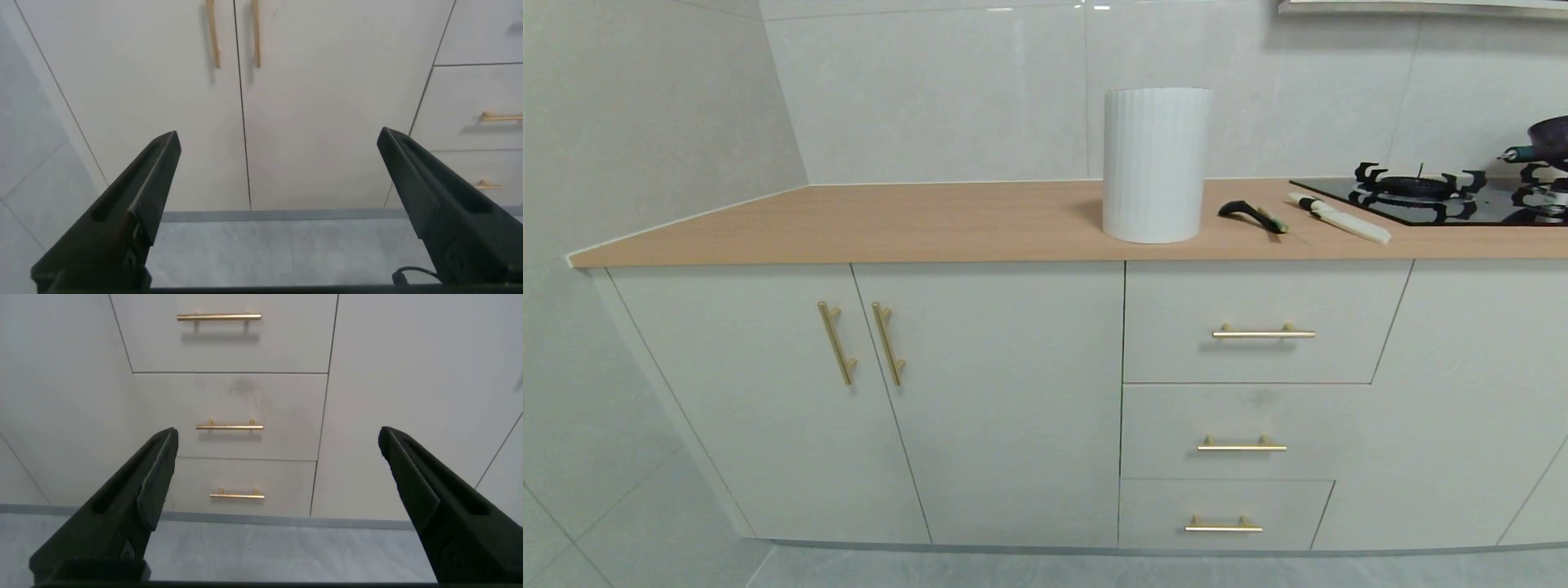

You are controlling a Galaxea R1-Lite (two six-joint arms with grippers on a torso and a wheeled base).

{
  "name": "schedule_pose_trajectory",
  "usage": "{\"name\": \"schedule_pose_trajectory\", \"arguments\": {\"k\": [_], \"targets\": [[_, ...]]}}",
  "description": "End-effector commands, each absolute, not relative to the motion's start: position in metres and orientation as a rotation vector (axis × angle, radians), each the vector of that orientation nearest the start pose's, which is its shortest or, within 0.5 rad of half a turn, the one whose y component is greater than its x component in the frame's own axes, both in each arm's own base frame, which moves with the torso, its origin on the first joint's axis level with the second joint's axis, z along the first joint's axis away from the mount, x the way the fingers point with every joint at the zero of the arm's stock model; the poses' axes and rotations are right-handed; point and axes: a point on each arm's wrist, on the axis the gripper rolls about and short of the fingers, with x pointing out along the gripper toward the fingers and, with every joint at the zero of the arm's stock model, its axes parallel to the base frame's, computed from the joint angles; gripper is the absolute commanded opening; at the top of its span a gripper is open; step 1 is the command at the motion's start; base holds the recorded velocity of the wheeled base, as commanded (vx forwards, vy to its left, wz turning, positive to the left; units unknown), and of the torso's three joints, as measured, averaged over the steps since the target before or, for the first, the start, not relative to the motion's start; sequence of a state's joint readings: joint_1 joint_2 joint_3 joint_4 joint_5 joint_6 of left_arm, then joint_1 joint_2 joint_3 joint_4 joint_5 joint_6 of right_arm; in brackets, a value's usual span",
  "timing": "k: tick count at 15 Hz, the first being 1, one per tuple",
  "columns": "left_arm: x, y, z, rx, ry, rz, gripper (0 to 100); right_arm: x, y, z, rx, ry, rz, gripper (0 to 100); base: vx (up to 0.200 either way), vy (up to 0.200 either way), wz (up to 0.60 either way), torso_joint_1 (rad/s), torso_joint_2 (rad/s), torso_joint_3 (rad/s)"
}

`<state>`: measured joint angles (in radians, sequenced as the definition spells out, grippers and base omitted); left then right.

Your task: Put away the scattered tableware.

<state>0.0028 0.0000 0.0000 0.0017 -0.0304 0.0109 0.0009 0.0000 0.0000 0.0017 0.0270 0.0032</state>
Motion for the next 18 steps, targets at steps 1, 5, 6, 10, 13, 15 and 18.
{"name": "schedule_pose_trajectory", "arguments": {"k": [1, 5, 6, 10, 13, 15, 18], "targets": [[-0.0228, -0.0008, 0.0753, 0.011, 0.001, -0.028, 100, -0.0227, 0.0006, 0.0754, 0.003, 0.003, 0.029, 100, 0.000, -0.200, 0.00, -0.002, 0.00, 0.007], [-0.0228, -0.0008, 0.0753, 0.009, 0.001, -0.028, 100, -0.0227, 0.0006, 0.0754, 0.002, 0.003, 0.029, 100, 0.000, 0.000, 0.00, 0.000, 0.00, 0.000], [-0.0228, -0.0008, 0.0753, 0.009, 0.001, -0.028, 100, -0.0227, 0.0006, 0.0754, 0.002, 0.003, 0.029, 100, 0.000, 0.000, 0.00, 0.000, 0.00, 0.000], [-0.0228, -0.0008, 0.0753, 0.011, 0.001, -0.028, 100, -0.0227, 0.0006, 0.0754, 0.000, 0.003, 0.029, 100, 0.000, 0.000, 0.00, 0.000, 0.00, 0.000], [-0.0228, -0.0008, 0.0753, 0.011, 0.001, -0.028, 100, -0.0220, 0.0006, 0.0756, 0.000, 0.012, 0.031, 100, 0.000, 0.000, 0.00, 0.000, 0.00, 0.000], [-0.0228, -0.0008, 0.0753, 0.011, 0.001, -0.028, 100, -0.0217, 0.0005, 0.0758, 0.000, 0.015, 0.032, 100, 0.000, 0.000, 0.00, 0.000, 0.00, 0.000], [-0.0228, -0.0008, 0.0753, 0.011, 0.001, -0.028, 100, -0.0248, 0.0006, 0.0853, 0.001, -0.032, 0.034, 100, 0.000, 0.000, 0.00, 0.000, 0.00, 0.000]]}}
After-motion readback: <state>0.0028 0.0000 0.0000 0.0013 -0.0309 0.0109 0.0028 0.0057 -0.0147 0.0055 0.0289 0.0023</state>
